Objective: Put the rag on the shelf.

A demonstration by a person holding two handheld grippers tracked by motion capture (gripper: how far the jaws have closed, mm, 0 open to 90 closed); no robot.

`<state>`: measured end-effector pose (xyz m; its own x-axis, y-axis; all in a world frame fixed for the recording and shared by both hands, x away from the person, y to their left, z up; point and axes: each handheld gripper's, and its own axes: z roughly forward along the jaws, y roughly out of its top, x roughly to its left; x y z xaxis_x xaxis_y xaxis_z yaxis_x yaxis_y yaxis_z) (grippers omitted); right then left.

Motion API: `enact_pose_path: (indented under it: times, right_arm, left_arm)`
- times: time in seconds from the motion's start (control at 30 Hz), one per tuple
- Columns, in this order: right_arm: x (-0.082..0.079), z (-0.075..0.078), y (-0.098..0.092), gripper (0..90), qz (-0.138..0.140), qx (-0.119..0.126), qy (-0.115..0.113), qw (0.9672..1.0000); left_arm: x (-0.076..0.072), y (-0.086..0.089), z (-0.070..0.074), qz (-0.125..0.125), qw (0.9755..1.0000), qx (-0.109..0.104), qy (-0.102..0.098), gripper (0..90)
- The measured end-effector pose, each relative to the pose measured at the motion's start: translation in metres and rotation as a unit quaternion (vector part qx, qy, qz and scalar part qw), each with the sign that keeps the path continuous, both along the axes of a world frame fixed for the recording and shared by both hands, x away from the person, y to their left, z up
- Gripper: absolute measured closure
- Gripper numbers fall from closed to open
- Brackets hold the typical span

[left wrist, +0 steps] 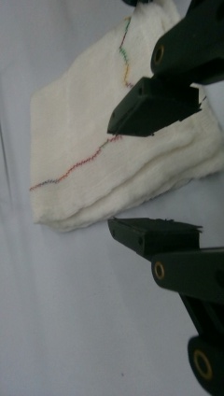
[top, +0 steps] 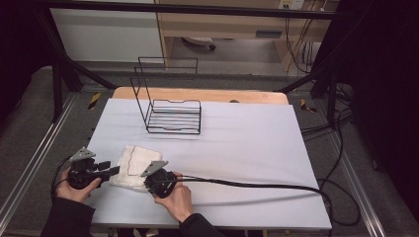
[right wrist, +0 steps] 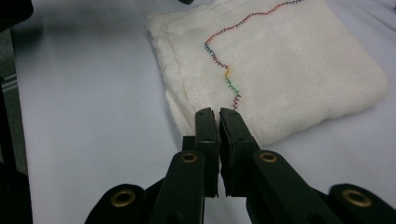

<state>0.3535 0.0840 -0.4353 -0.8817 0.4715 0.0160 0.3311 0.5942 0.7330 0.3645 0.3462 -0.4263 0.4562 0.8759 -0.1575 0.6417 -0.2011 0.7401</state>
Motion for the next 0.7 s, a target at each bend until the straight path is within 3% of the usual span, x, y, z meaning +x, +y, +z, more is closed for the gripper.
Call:
enact_pose_path:
  times: [0.17,0.37,0.6,0.7]
  right_arm:
    - [-0.002,0.006,-0.020,87.0,0.014,-0.018,0.006,0.9997]
    - [-0.001,0.006,-0.043,86.7,0.021,-0.025,0.007,0.9994]
    - [0.001,0.002,-0.058,85.6,0.014,-0.025,0.009,0.9996]
    - [-0.002,0.003,-0.059,79.0,0.007,-0.014,0.009,0.9998]
  left_arm:
    - [0.007,-0.003,0.004,0.002,0.9998,0.007,-0.017,35.3]
    - [0.022,-0.016,0.007,-0.013,0.9997,0.015,-0.014,33.7]
    - [0.049,-0.035,-0.003,-0.042,0.9986,0.034,-0.001,45.4]
    - [0.053,-0.035,-0.009,-0.050,0.9975,0.046,0.018,56.3]
